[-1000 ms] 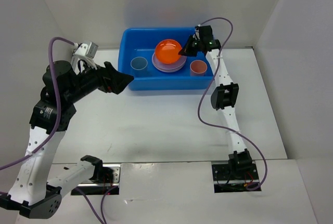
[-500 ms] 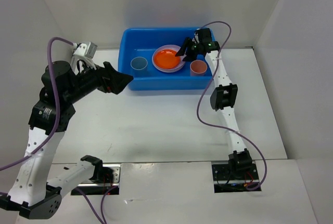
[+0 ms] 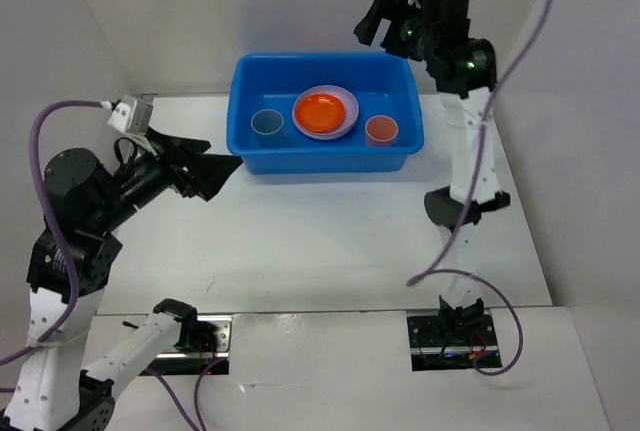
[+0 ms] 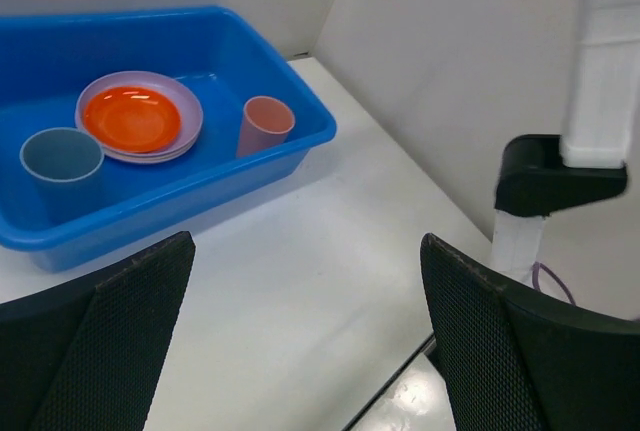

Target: Place the mixed dishes into the plastic bin

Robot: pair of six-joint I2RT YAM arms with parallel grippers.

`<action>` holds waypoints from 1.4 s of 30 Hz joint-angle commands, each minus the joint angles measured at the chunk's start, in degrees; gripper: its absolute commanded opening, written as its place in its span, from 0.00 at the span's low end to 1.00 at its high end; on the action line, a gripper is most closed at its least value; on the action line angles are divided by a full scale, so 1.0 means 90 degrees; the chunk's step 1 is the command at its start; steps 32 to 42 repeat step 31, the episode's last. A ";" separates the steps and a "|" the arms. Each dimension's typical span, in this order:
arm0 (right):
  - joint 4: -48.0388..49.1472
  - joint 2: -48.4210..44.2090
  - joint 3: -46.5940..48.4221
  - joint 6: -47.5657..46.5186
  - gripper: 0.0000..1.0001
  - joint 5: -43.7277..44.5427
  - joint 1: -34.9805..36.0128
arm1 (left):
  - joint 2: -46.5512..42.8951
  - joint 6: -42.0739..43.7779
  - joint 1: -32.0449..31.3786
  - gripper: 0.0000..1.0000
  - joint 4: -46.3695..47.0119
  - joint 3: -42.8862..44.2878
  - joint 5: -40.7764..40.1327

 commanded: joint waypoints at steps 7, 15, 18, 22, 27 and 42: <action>-0.0861 -0.2137 -0.1204 0.0984 1.00 0.2973 0.2491 | -0.0500 -0.0590 0.0034 1.00 0.0455 -0.0313 0.0683; -0.0492 -0.3965 -0.4126 0.1786 1.00 0.2690 0.2872 | -0.0912 -0.1028 0.0034 1.00 0.0708 -0.0732 0.0819; 0.1904 -0.5845 -0.7573 0.1485 1.00 0.2078 0.2951 | -0.0912 -0.1088 0.0034 1.00 0.0796 -0.0820 0.0908; 0.5678 -0.9380 -1.2010 0.1716 1.00 0.0923 0.2718 | -0.1048 -0.1156 0.0034 1.00 0.0796 -0.0937 0.0820; 0.5470 -1.1438 -1.3258 0.2011 1.00 0.1713 0.2561 | -0.1048 -0.1235 0.0034 1.00 0.1029 -0.1259 0.0751; 0.4365 -1.0278 -1.2681 0.1446 1.00 0.1471 0.2639 | -0.0912 -0.1293 0.0034 1.00 0.1235 -0.1426 0.0751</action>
